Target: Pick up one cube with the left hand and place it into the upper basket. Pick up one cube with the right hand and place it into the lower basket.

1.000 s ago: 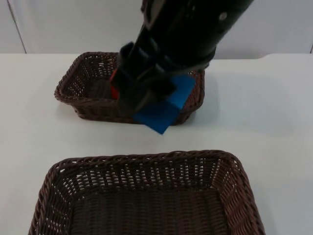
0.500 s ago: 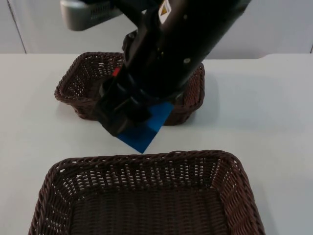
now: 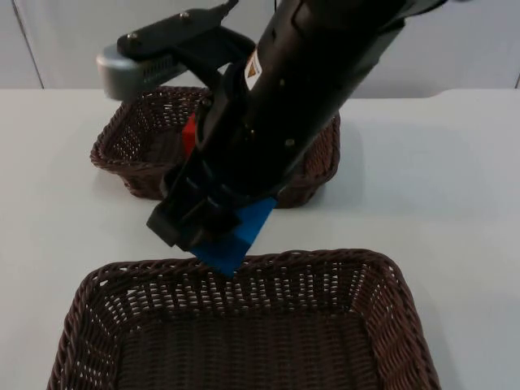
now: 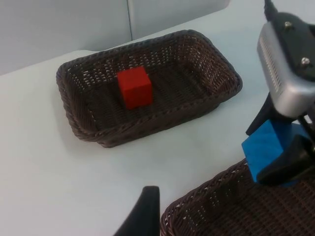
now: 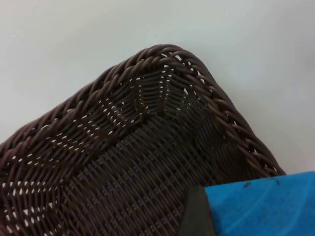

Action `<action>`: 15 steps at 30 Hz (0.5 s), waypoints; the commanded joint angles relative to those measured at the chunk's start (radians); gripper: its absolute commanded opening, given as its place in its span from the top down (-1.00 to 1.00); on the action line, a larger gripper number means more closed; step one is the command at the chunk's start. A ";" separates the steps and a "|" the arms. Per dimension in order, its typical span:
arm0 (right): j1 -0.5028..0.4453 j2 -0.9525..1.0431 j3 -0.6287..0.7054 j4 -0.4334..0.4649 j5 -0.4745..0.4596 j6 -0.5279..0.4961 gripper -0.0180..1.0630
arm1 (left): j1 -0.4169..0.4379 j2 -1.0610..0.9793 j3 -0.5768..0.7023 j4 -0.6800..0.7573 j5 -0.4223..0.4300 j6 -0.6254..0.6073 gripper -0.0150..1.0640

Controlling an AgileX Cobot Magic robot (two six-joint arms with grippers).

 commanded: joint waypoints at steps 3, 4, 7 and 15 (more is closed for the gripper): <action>0.003 0.015 -0.004 0.003 -0.030 -0.012 0.97 | -0.004 -0.004 0.002 0.007 -0.005 -0.005 -0.73; 0.003 0.015 -0.004 0.003 -0.030 -0.012 0.97 | -0.004 -0.004 0.002 0.007 -0.005 -0.005 -0.73; 0.003 0.027 -0.004 0.003 -0.039 -0.016 0.97 | -0.004 -0.004 0.002 0.014 -0.007 -0.005 -0.73; 0.003 0.080 -0.004 0.010 -0.039 -0.016 0.97 | -0.004 -0.004 0.002 0.019 -0.007 -0.005 -0.73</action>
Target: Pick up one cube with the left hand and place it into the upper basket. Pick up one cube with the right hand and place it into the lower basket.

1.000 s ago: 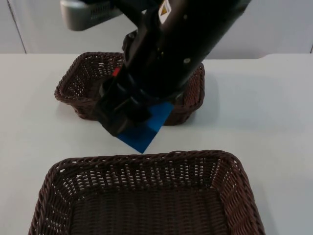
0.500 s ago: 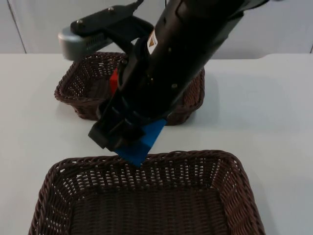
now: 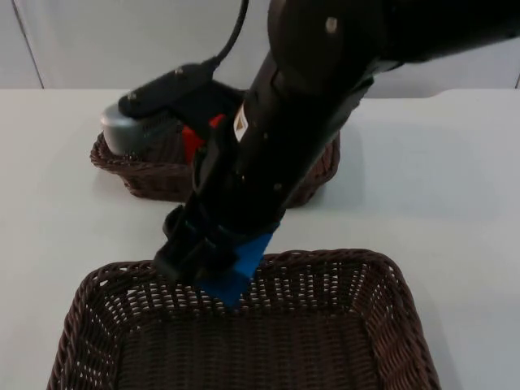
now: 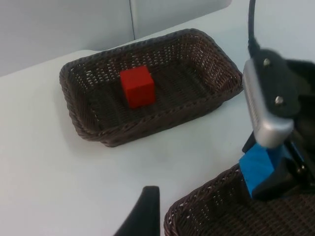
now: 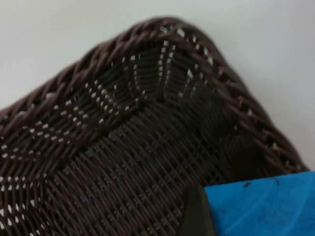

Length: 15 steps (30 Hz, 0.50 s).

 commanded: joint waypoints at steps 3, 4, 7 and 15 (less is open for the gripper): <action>0.003 0.012 0.000 0.030 0.010 -0.020 0.97 | -0.004 -0.004 0.002 0.010 -0.007 -0.005 -0.73; 0.003 0.012 0.000 0.030 0.010 -0.020 0.97 | -0.004 -0.004 0.002 0.010 -0.007 -0.005 -0.73; 0.015 0.012 0.000 0.032 0.029 -0.039 0.97 | -0.004 -0.004 0.002 0.010 -0.007 -0.005 -0.73; 0.081 0.061 0.000 0.022 0.035 -0.073 0.97 | -0.004 -0.004 0.002 0.010 -0.007 0.001 -0.73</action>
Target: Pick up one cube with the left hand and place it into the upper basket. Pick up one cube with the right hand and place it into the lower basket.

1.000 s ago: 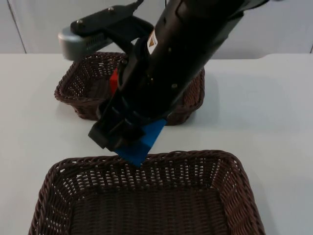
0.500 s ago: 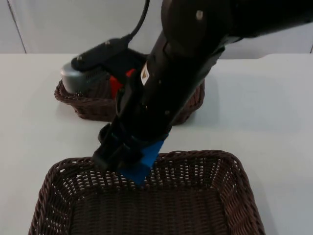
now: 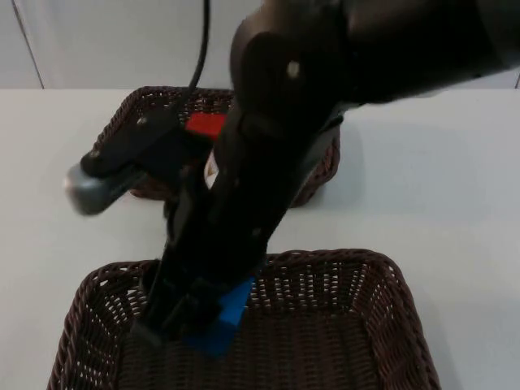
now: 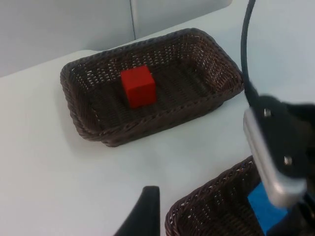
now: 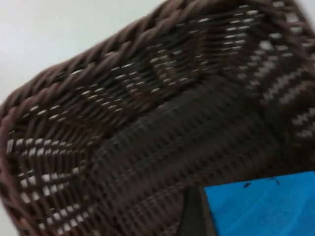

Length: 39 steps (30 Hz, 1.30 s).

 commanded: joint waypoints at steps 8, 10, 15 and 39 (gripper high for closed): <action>0.007 0.092 0.000 0.007 0.016 -0.010 0.97 | -0.004 -0.004 0.002 0.007 -0.007 -0.001 -0.73; 0.007 0.094 0.000 0.007 0.016 -0.010 0.97 | -0.004 -0.004 0.002 0.007 -0.007 -0.001 -0.73; 0.007 0.108 0.000 0.008 0.028 -0.010 0.96 | -0.004 -0.004 0.002 0.007 -0.007 -0.001 -0.73; 0.007 -0.050 -0.002 0.008 -0.013 -0.014 -0.41 | -0.004 -0.004 0.002 0.007 -0.007 -0.001 -0.73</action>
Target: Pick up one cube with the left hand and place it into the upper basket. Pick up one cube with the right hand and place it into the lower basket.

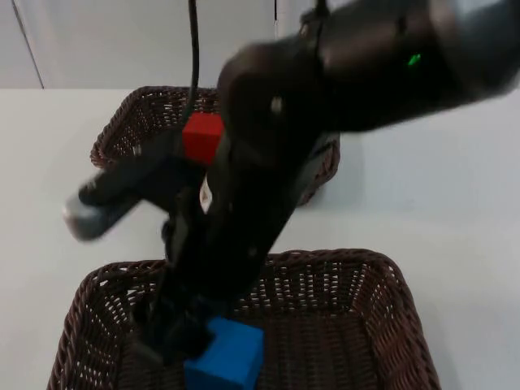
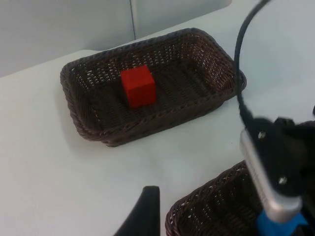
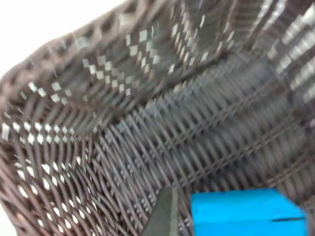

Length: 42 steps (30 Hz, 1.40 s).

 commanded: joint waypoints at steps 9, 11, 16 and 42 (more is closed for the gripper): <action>0.004 -0.261 -0.002 0.004 -0.008 -0.008 -0.41 | -0.004 -0.004 0.002 0.012 -0.007 0.001 -0.73; 0.004 -0.287 0.000 0.004 -0.006 -0.008 -0.41 | -0.004 -0.004 0.002 0.012 -0.007 0.001 -0.73; 0.004 -0.375 0.002 0.004 0.003 0.001 -0.41 | -0.004 -0.004 0.002 0.012 -0.006 0.001 -0.73; 0.004 -0.769 0.430 0.004 -0.318 0.015 -0.41 | -0.004 -0.111 0.002 -0.045 0.004 0.005 -0.73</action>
